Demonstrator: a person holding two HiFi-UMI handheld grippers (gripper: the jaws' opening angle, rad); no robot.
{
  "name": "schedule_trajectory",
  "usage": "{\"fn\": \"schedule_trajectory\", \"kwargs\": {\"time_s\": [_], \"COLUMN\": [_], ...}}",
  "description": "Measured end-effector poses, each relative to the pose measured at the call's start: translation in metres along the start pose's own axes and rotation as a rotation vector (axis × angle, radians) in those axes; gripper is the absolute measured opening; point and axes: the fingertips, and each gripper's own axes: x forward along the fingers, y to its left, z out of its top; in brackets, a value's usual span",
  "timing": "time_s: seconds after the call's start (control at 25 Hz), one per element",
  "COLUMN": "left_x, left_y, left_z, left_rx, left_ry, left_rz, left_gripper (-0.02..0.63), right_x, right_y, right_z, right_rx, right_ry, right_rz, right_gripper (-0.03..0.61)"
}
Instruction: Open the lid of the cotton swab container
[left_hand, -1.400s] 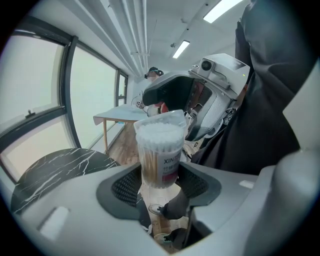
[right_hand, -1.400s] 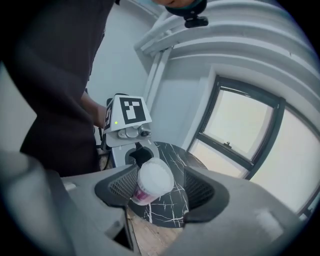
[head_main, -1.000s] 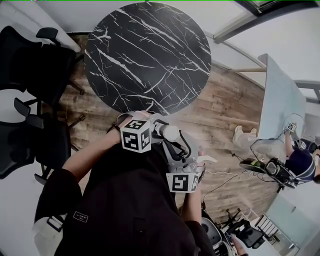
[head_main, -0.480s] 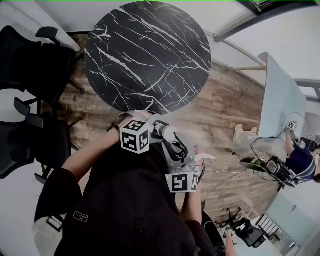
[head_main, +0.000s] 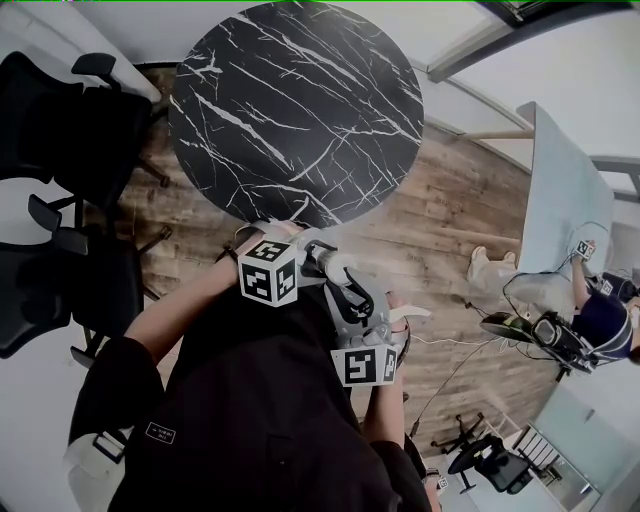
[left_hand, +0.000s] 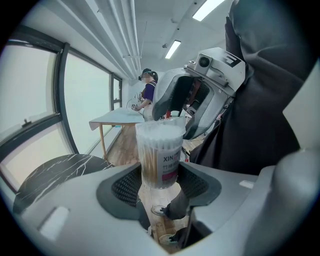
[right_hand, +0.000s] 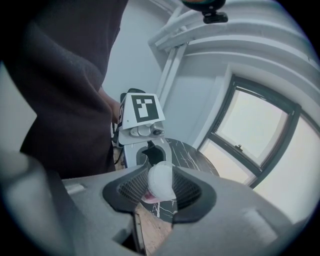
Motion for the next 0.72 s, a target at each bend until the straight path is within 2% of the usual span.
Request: {"fn": "schedule_trajectory", "kwargs": {"time_s": [0.72], "left_x": [-0.0001], "left_y": [-0.0032], "left_z": [-0.0036], "left_rx": [0.011], "left_ry": [-0.011], "left_rz": [-0.032], "left_gripper": [0.237], "right_x": [-0.0009], "right_y": [0.0039], "right_z": [0.0013], "right_rx": [0.016], "right_ry": [0.012], "right_rz": [-0.001], "right_gripper": [0.126]}}
